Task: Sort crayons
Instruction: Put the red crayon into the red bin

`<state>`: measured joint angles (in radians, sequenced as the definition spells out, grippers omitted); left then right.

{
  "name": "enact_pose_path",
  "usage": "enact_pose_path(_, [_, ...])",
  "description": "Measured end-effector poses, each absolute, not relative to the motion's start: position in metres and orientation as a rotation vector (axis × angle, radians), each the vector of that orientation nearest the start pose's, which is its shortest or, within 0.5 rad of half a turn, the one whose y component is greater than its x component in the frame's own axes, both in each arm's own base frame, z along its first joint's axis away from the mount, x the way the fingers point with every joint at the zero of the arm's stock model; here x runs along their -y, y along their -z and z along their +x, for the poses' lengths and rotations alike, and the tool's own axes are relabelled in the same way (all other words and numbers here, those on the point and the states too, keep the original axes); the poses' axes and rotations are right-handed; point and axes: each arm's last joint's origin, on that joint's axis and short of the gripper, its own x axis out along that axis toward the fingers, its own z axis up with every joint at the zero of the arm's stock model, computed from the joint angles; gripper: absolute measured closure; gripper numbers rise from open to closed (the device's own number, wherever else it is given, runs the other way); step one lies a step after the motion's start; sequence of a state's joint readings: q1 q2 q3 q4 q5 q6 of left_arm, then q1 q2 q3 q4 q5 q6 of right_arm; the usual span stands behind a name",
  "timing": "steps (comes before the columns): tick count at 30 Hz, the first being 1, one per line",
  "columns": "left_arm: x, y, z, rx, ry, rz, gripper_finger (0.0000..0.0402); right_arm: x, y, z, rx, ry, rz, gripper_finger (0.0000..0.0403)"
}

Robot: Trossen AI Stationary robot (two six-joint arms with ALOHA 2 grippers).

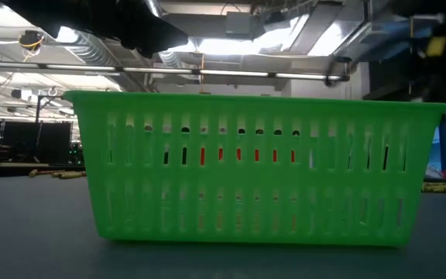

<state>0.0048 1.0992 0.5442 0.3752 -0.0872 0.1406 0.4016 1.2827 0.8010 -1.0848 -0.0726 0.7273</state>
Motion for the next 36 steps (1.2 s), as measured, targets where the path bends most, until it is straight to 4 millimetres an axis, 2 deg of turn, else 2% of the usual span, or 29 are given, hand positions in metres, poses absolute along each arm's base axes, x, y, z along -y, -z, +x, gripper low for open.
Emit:
enact_pose_path(5, [-0.004,-0.243,0.235,-0.186,-0.079,0.148,0.0302,-0.073,-0.179,0.163,-1.645,0.234,0.287,0.0249])
enact_pose_path(10, [-0.004,-0.243,0.235,-0.186,-0.079,0.148,0.0302,-0.073,-0.166,0.162,-1.618,0.208,0.300,0.0249])
enact_pose_path(25, [-0.004,-0.243,0.235,-0.186,-0.079,0.148,0.0302,-0.069,-0.147,0.154,-1.615,0.205,0.301,0.0251])
enact_pose_path(29, [-0.004,-0.243,0.235,-0.186,-0.079,0.148,0.0302,-0.068,-0.146,0.154,-1.617,0.207,0.301,0.0280])
enact_pose_path(36, [-0.004,-0.243,0.235,-0.186,-0.079,0.148,0.0302,-0.068,-0.147,0.154,-1.621,0.188,0.277,0.0372])
